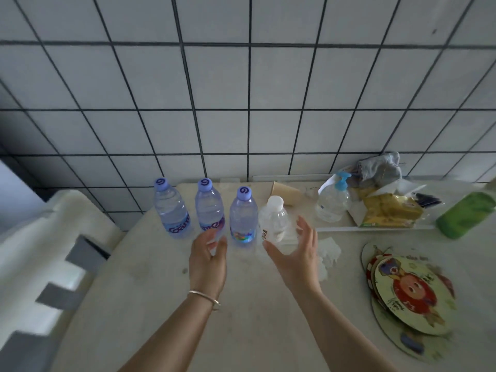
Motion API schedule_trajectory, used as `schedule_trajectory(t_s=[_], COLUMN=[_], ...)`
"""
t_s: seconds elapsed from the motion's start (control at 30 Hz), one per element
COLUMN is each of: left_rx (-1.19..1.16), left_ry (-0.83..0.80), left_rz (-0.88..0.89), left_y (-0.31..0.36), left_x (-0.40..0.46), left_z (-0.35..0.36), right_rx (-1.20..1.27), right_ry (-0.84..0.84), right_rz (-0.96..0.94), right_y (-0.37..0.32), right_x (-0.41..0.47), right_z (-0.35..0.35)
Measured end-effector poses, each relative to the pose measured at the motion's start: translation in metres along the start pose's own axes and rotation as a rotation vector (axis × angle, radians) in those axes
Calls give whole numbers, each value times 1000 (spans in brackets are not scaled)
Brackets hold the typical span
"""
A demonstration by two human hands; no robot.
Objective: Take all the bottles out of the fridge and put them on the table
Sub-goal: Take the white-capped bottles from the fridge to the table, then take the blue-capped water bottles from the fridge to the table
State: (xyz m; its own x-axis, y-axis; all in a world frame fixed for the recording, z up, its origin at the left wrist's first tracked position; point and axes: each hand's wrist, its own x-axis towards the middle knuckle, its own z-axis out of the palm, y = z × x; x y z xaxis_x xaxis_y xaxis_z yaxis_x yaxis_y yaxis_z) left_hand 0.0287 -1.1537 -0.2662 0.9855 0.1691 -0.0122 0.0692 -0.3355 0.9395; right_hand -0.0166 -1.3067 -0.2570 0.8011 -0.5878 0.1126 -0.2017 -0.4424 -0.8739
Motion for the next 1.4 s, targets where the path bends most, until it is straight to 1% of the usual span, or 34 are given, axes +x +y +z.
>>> schedule_trajectory(t_s=[0.07, 0.17, 0.27, 0.37, 0.5, 0.6, 0.67, 0.8, 0.93, 1.07, 1.17, 1.27, 1.33, 1.4], left_rx=[21, 38, 33, 3, -44, -49, -54, -64, -98, -87, -72, -51, -27, -22], left_ry=[0, 16, 25, 21, 94, 152, 188, 212, 270, 277, 308, 335, 358, 415], left_rz=[23, 68, 119, 114, 123, 132, 106, 70, 29, 28, 48, 81, 91, 96], left_y=[11, 28, 41, 43, 38, 29, 20, 0, -17, -41, -60, -80, -93, -104], left_x=[-20, -57, -108, -172, -260, -324, -365, -435, -493, -549, -589, -628, -649, -664], left_z=[-22, -55, -85, -115, -153, -178, -195, -234, -272, -323, -382, -450, -494, -536], right_rx=[-25, -24, -38, -48, -50, -46, -59, -65, -77, -66, -11, 41, 53, 43], right_ry=[40, 10, -115, -226, -352, -423, -451, -517, -562, -602, -615, -622, -661, -675], right_rz=[4, -38, -120, -180, -244, -284, -310, -352, -441, -532, -609, -613, -623, -691], right_y=[-10, -26, -41, -47, -44, -40, -40, -48, -62, -81, -101, -125, -140, -155], right_x=[-26, -65, -112, -164, -231, -285, -321, -392, -463, -542, -614, -692, -741, -782], right_z=[-16, -41, -66, -93, -122, -139, -150, -168, -174, -177, -168, -150, -137, -121])
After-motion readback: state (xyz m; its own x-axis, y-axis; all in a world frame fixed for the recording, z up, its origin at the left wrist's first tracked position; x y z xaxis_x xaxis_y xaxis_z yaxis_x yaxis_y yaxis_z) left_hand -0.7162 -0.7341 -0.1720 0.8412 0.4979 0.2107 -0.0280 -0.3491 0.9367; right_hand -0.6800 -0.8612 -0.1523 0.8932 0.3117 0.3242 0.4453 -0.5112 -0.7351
